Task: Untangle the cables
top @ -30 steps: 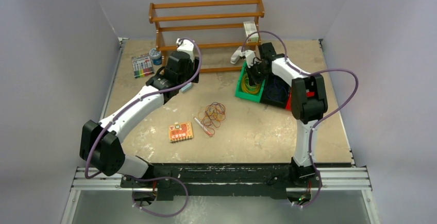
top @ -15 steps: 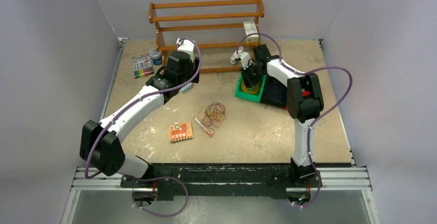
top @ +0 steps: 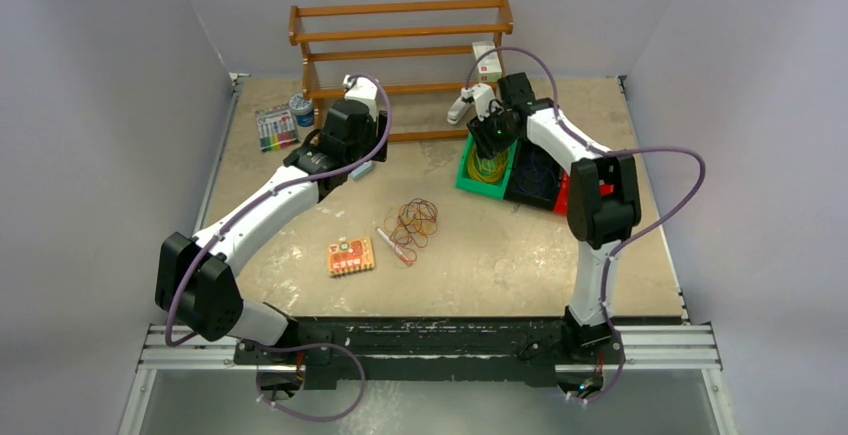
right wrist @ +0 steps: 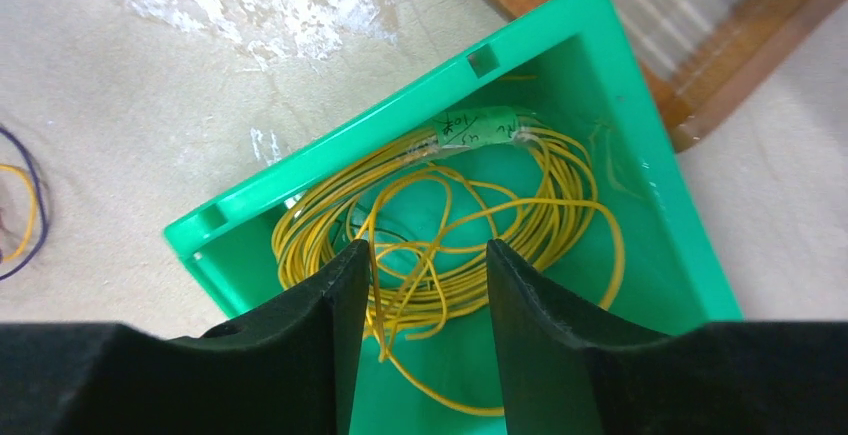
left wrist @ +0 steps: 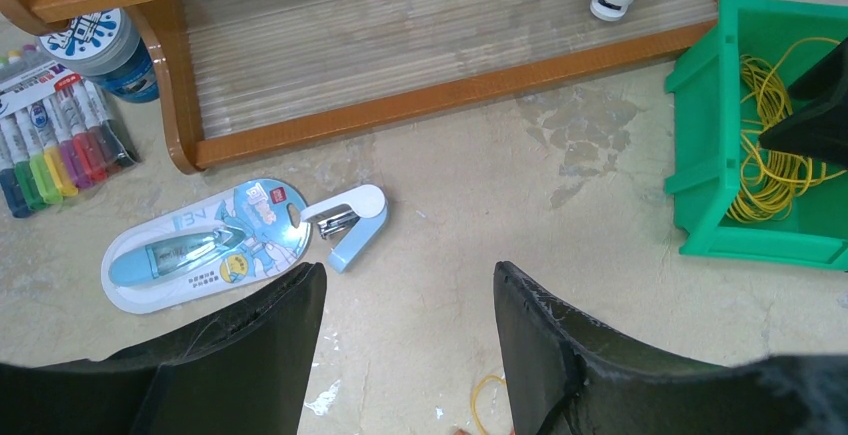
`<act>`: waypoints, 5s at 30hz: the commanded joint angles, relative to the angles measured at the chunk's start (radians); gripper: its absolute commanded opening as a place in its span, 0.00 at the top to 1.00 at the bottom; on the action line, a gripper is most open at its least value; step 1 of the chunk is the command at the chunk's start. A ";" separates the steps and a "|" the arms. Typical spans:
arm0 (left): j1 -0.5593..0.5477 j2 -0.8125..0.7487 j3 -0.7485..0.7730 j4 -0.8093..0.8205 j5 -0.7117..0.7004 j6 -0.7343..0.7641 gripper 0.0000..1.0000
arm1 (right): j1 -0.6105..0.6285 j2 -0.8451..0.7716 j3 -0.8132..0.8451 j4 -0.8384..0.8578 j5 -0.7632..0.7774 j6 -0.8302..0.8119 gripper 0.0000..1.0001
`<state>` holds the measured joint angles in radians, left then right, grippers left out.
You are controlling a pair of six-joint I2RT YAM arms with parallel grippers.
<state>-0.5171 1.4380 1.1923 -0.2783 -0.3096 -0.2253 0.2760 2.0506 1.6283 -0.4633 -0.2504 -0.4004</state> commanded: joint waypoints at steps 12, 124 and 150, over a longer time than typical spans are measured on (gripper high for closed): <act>0.015 -0.008 0.006 0.026 -0.002 -0.012 0.38 | 0.005 -0.218 -0.042 0.064 0.083 0.071 0.46; 0.020 -0.049 -0.228 0.214 0.283 -0.344 0.37 | 0.270 -0.406 -0.628 0.701 -0.129 0.760 0.57; 0.017 -0.030 -0.231 0.228 0.322 -0.353 0.41 | 0.295 -0.331 -0.606 0.627 -0.161 0.719 0.89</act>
<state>-0.5034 1.4281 0.9619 -0.0998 -0.0032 -0.5663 0.5667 1.7626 0.9867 0.1593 -0.4042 0.3328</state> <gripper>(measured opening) 0.591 0.160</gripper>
